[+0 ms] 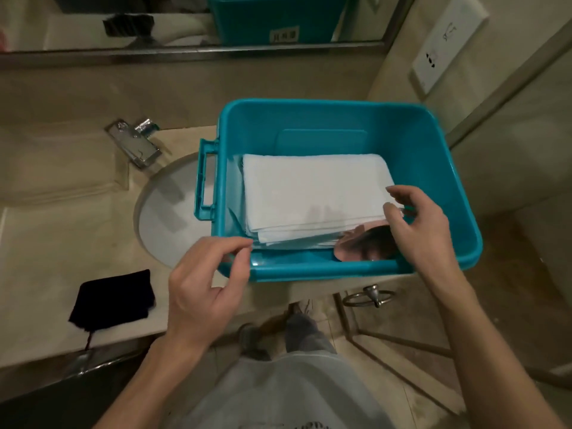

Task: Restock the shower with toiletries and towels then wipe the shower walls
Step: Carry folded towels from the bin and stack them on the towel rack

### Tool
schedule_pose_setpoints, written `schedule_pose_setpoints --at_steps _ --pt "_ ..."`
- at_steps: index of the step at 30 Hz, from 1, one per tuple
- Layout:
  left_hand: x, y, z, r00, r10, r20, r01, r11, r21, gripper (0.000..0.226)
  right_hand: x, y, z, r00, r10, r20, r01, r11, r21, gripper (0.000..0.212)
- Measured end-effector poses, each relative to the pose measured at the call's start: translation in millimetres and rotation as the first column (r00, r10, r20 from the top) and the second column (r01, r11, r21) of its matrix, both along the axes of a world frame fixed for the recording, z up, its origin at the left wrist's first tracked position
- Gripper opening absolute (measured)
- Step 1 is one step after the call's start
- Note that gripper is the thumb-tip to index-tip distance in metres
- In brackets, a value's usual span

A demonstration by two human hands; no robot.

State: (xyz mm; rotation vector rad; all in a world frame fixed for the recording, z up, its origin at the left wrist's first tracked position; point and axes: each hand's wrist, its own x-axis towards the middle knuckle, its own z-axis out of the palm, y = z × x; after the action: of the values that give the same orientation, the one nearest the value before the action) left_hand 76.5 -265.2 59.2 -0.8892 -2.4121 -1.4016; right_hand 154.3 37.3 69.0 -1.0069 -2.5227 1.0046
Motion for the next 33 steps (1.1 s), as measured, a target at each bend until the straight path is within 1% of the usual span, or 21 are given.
schedule_pose_setpoints --at_steps 1,3,6,8,10,11,12,15,16,18,21,23,26,27,29,33 --pt "-6 12 4 1.000 -0.015 0.027 0.015 1.000 -0.018 0.019 -8 11 -4 0.995 0.033 0.093 -0.032 0.999 -0.007 0.038" --pt "-21 38 8 0.993 -0.024 0.118 0.037 0.994 -0.104 0.024 -26 30 -11 0.961 0.110 0.252 -0.101 0.994 -0.050 0.052" --pt "-46 80 0 0.971 0.016 0.238 0.060 0.949 -0.309 0.035 -54 58 -23 0.895 0.220 0.389 -0.160 0.971 -0.179 0.069" --pt "-64 107 -11 0.941 0.050 0.335 0.119 0.879 -0.462 0.046 -72 78 -33 0.864 0.265 0.429 -0.183 0.957 -0.223 0.076" --pt "-81 130 -23 0.907 0.104 0.409 0.186 0.770 -0.610 0.061 -92 94 -40 0.847 0.268 0.459 -0.173 0.955 -0.240 0.081" --pt "-89 139 -30 0.893 0.130 0.430 0.209 0.727 -0.654 0.066 -101 100 -42 0.841 0.265 0.472 -0.162 0.955 -0.247 0.082" --pt "-96 146 -38 0.884 0.156 0.440 0.214 0.702 -0.679 0.070 -109 104 -46 0.835 0.263 0.483 -0.161 0.956 -0.244 0.083" --pt "-109 154 -55 0.887 0.218 0.408 0.154 0.692 -0.705 0.072 -124 110 -60 0.801 0.275 0.532 -0.176 0.957 -0.229 0.087" --pt "-110 152 -58 0.870 0.244 0.429 0.158 0.685 -0.711 0.070 -124 110 -66 0.801 0.272 0.534 -0.168 0.957 -0.235 0.090" --pt "-109 150 -62 0.823 0.283 0.494 0.192 0.679 -0.709 0.068 -124 111 -78 0.832 0.234 0.504 -0.123 0.962 -0.244 0.094" --pt "-109 152 -63 0.799 0.298 0.522 0.182 0.708 -0.682 0.062 -125 119 -83 0.860 0.167 0.481 -0.012 0.951 -0.309 0.101" --pt "-110 153 -63 0.792 0.296 0.534 0.179 0.724 -0.666 0.059 -127 122 -83 0.859 0.151 0.488 -0.006 0.958 -0.286 0.097" --pt "-111 152 -60 0.777 0.291 0.558 0.191 0.736 -0.649 0.056 -127 125 -79 0.864 0.117 0.490 -0.026 0.981 -0.190 0.079" --pt "-112 152 -59 0.772 0.289 0.566 0.195 0.740 -0.644 0.055 -127 126 -78 0.871 0.108 0.480 -0.021 0.983 -0.183 0.074" --pt "-112 152 -57 0.763 0.290 0.578 0.203 0.741 -0.640 0.056 -128 129 -75 0.882 0.099 0.461 0.003 0.977 -0.215 0.072" --pt "-112 152 -58 0.753 0.288 0.592 0.215 0.742 -0.635 0.058 -128 136 -69 0.932 0.042 0.359 0.105 0.919 -0.380 0.084"
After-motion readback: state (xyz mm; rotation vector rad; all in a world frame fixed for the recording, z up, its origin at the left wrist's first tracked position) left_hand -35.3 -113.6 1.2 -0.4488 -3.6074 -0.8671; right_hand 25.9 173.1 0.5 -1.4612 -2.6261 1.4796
